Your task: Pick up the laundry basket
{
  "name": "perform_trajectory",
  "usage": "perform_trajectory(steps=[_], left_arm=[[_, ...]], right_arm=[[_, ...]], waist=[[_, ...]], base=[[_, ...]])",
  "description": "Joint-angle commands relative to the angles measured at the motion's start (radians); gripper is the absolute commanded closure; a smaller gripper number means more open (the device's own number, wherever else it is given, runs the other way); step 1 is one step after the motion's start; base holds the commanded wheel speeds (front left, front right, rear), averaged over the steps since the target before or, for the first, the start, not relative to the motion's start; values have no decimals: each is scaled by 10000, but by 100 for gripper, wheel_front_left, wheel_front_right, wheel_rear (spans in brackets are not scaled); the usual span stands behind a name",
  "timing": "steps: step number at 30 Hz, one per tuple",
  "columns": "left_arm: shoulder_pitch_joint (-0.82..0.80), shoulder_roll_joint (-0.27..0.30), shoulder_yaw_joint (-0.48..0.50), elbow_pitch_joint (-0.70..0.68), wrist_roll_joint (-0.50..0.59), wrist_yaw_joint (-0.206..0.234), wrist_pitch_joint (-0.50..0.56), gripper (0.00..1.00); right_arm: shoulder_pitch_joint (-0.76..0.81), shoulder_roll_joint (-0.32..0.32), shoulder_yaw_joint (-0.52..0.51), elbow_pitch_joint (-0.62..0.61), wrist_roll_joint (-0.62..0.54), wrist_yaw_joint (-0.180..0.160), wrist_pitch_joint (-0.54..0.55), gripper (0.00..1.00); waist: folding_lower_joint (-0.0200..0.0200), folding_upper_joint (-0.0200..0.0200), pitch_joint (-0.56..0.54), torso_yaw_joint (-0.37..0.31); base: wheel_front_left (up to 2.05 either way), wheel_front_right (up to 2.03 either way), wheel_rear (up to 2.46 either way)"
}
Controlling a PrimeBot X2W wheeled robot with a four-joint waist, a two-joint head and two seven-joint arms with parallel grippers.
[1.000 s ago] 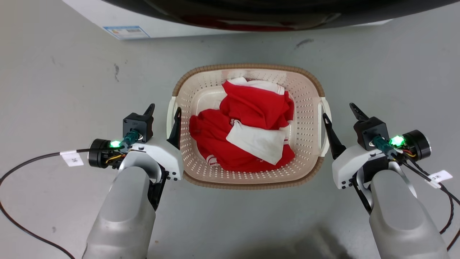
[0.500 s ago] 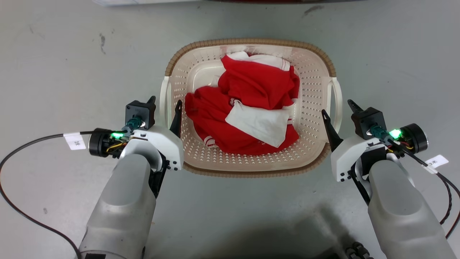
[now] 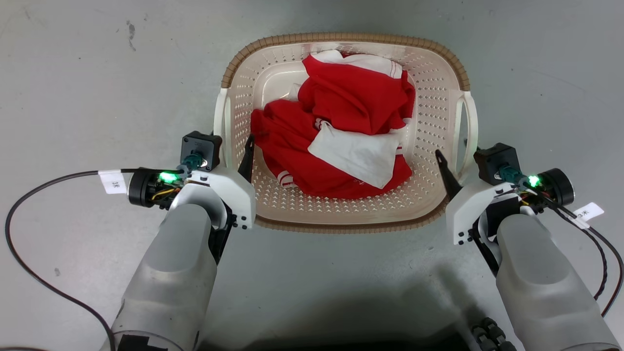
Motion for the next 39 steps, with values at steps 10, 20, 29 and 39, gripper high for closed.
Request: perform_trajectory(steps=[10,20,29,39], left_arm=[[37,-45,-549,190,-229,-168,-31,100],[595,-56,-847,295,-810,-163,-29,100],[1458,-42,-926,655,-1332,-130,-29,100],[2218,-25,-1163,1676,-1709,-209,-28,100]], right_arm=[[-30,-17,385,163,330,-4,-31,100],[313,-2,590,290,356,-2,-34,100],[902,-8,842,759,415,-4,-34,100],[1358,-25,1372,1829,599,-5,-34,100]], waist=[[-1,0,-490,44],[-1,0,-1716,139],[-1,0,-3461,305],[-1,0,-5387,382]], base=[[0,0,0],[0,0,0],[0,0,0],[0,0,0]])
